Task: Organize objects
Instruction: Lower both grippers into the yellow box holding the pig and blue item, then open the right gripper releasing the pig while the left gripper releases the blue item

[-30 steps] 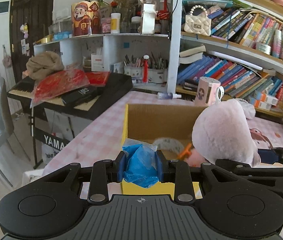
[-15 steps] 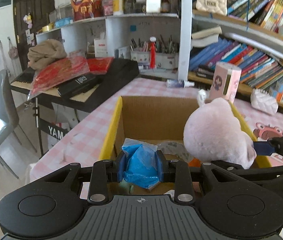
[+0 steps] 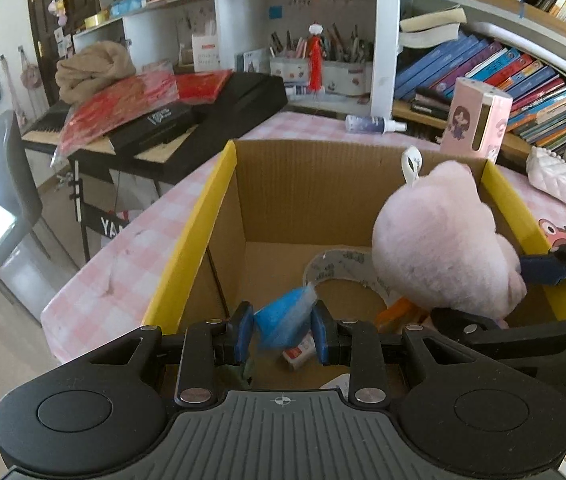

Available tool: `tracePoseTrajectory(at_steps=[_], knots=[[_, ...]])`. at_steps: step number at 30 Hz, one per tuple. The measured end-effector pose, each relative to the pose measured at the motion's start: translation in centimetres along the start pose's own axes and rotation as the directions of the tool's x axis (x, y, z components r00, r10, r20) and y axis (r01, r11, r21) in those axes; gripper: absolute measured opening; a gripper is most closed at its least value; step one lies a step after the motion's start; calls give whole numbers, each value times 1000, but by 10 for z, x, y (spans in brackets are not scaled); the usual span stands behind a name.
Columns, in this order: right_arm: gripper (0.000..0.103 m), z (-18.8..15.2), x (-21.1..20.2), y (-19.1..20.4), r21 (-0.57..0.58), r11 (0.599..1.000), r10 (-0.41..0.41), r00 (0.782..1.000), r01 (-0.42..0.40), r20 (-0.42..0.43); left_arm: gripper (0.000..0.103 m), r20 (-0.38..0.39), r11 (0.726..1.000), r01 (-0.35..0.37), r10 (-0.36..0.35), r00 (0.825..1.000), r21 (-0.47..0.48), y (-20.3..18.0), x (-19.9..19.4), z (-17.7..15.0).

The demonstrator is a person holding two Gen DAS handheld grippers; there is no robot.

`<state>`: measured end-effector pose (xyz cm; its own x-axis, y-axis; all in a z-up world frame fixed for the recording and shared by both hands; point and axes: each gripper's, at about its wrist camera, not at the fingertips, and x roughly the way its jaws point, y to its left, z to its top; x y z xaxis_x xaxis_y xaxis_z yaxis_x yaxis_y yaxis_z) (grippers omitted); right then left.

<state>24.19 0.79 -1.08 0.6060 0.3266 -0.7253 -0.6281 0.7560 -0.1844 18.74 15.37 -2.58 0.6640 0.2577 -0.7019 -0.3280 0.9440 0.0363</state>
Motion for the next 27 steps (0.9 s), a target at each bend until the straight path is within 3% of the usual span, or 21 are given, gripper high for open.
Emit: tracePoseTrajectory(at_steps=[8, 10, 13, 15, 19, 27], knots=[[64, 0, -5, 0, 2, 1000, -15, 1000, 15, 9, 40, 12, 1000, 9, -9, 1000, 8, -1, -10, -1], [66, -2, -13, -1, 26, 999, -24, 1000, 24, 20, 63, 34, 1000, -18, 18, 999, 5, 1, -18, -1], [67, -6, -31, -1, 63, 997, -46, 998, 43, 51, 78, 88, 1000, 1, 1, 996, -19, 9, -36, -2], [73, -9, -46, 0, 92, 994, -60, 995, 53, 76, 82, 112, 999, 17, -13, 994, -37, 13, -51, -4], [73, -18, -80, 9, 146, 985, -105, 986, 86, 127, 85, 171, 998, 50, -42, 984, -39, 17, -83, -12], [75, -53, -136, 44, 244, 957, -199, 967, 157, 158, 90, 204, 994, 96, -85, 975, -43, 25, -130, -45]])
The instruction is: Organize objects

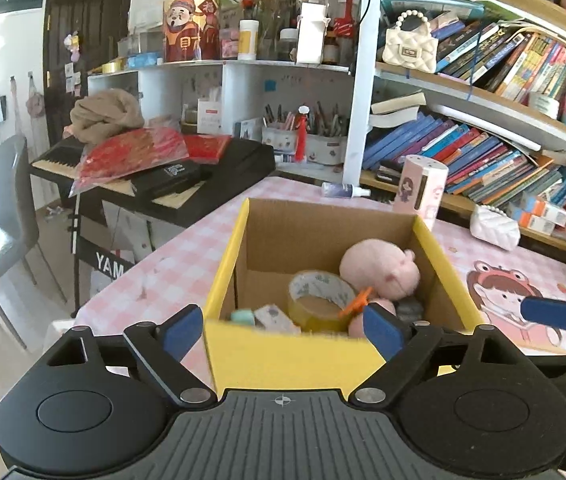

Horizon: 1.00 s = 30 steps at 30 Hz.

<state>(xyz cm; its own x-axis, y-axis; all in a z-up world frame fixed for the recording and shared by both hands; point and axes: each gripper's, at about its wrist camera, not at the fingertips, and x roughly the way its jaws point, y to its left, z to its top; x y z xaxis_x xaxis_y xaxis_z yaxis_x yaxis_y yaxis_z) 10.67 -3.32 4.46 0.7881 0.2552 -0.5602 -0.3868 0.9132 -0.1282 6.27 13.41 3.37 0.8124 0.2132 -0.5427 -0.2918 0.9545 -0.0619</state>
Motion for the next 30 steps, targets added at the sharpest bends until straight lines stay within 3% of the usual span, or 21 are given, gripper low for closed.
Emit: tracePoseTrajectory(at_steps=[7, 14, 21, 30], knots=[[84, -46, -48, 19, 101, 991, -90, 995, 94, -43, 98, -37, 1000, -25, 24, 999, -19, -2, -37, -39], [89, -87, -80, 32, 143, 978, -140, 985, 153, -98, 100, -66, 997, 25, -20, 998, 68, -21, -61, -61], [92, -106, -95, 18, 228, 948, -187, 969, 221, -164, 103, -54, 990, 40, -33, 998, 136, -46, -76, -71], [96, -129, -103, -9, 290, 915, -217, 949, 279, -228, 103, -140, 985, 99, -80, 987, 139, -69, -73, -87]])
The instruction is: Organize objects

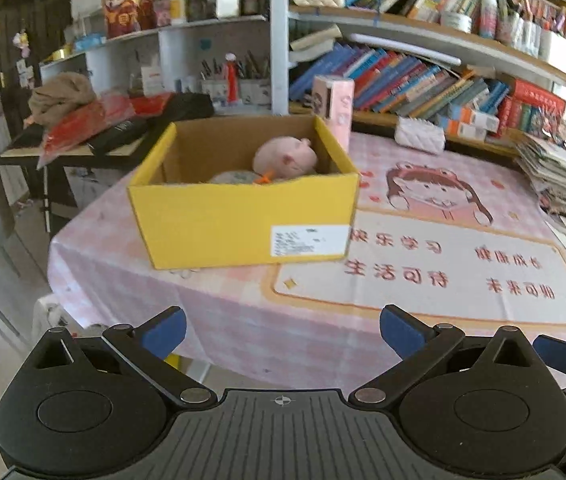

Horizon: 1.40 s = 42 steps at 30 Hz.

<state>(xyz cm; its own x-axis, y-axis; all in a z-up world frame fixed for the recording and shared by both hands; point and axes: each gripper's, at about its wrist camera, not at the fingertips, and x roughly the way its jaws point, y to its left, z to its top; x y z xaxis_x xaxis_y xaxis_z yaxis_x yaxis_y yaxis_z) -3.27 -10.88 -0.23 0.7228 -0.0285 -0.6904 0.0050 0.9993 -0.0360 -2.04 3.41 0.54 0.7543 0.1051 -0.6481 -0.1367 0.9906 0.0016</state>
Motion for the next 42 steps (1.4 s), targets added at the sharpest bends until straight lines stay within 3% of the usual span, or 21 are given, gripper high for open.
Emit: tracePoseTrajectory(at_steps=[22, 42], knots=[[96, -5, -3, -47, 81, 995, -55, 998, 56, -5, 103, -7, 996, 47, -46, 999, 73, -48, -1, 2], [96, -3, -5, -57, 86, 995, -54, 998, 53, 11, 103, -6, 995, 68, -68, 998, 75, -57, 0, 4]])
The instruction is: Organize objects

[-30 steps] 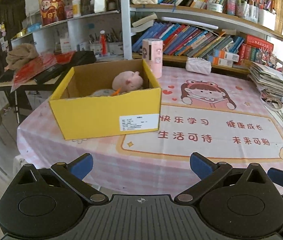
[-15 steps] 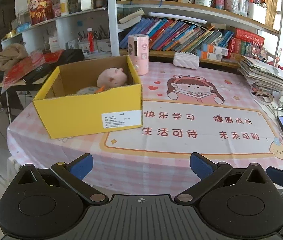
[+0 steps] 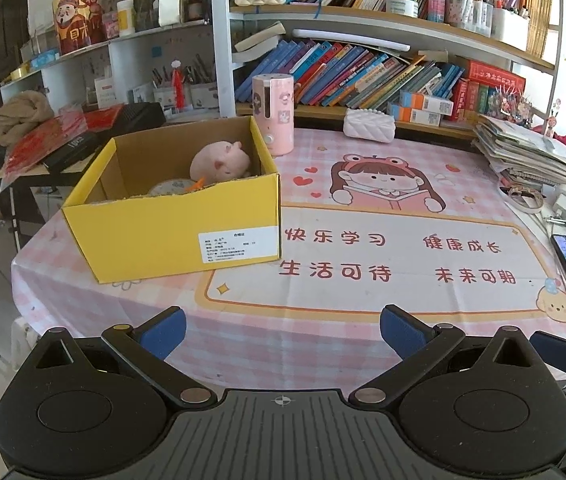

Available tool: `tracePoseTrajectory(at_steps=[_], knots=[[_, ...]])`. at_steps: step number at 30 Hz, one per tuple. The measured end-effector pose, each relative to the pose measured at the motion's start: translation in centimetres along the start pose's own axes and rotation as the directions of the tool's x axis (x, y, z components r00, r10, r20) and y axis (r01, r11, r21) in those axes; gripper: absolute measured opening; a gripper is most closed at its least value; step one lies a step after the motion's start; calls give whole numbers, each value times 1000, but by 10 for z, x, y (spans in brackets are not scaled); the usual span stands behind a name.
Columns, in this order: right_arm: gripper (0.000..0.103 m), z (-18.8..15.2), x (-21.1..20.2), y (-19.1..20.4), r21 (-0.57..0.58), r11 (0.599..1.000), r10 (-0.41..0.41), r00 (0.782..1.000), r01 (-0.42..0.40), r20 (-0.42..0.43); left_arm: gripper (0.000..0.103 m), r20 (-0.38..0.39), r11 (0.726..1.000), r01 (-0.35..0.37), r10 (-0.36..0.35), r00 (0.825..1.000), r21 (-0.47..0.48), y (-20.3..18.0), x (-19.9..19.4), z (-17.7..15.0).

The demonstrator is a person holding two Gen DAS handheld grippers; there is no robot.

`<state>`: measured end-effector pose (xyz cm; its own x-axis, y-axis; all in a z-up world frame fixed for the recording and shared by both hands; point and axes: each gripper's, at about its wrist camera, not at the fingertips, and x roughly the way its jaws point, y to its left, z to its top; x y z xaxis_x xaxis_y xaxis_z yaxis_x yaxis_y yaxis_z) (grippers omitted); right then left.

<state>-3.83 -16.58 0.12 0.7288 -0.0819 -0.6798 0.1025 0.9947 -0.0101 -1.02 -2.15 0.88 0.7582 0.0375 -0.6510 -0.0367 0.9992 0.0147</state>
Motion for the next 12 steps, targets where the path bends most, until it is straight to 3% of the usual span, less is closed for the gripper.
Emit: tracePoseTrajectory(at_steps=[12], knots=[[96, 1, 9, 5, -9, 1000, 12, 1000, -12, -20, 103, -21, 1000, 0, 0, 1000, -6, 6, 7, 0]])
